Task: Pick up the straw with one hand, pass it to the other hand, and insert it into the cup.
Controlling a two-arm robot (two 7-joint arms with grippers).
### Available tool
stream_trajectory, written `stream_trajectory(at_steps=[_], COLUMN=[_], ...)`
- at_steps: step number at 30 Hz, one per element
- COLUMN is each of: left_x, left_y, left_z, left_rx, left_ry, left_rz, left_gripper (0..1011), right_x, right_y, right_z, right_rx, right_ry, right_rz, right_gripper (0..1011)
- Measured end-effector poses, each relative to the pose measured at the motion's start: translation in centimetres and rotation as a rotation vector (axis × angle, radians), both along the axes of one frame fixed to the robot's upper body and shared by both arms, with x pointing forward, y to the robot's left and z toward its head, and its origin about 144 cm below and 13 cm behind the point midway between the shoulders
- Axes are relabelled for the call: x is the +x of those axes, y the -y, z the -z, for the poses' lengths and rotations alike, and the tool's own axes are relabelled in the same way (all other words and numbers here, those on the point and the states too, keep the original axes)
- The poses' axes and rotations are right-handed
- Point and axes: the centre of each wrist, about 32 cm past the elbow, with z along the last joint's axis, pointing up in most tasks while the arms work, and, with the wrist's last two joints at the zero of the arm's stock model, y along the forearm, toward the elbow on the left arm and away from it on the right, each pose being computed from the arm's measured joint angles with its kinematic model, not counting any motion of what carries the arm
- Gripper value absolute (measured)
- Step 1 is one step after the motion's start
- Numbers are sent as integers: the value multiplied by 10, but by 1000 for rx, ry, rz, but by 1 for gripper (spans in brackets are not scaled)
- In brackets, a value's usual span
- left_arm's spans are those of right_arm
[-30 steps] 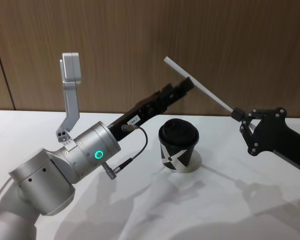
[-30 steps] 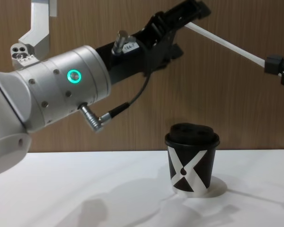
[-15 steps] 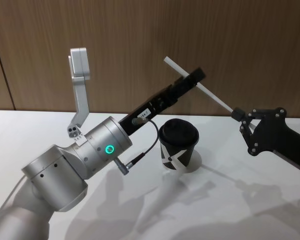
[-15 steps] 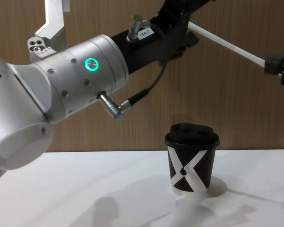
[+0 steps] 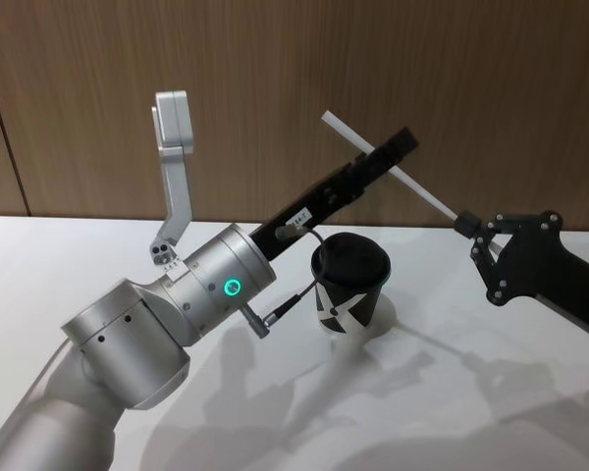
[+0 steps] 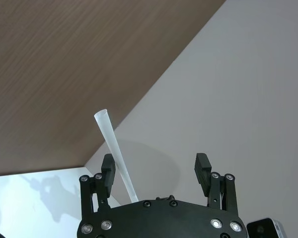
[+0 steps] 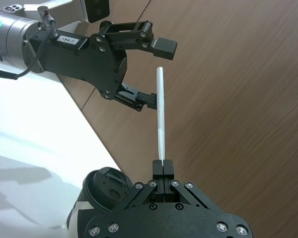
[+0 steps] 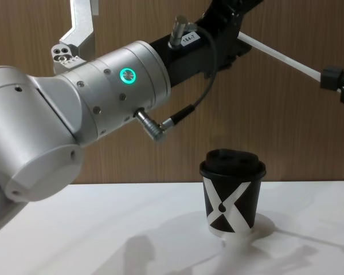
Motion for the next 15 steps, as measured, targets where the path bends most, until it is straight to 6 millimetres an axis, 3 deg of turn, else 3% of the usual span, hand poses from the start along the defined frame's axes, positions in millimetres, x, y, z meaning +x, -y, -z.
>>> stream_trajectory(at_steps=[9, 15], left_x=[1, 2], left_y=[3, 4], left_z=[-1, -1], left_rx=[0, 1], left_ry=[-1, -1], left_rz=[-3, -5], left_gripper=[996, 885], right_x=[0, 0], right_y=[0, 0], right_z=[0, 0], right_rx=[0, 0], right_ry=[0, 0], right_rz=[0, 0], right_gripper=[7, 7])
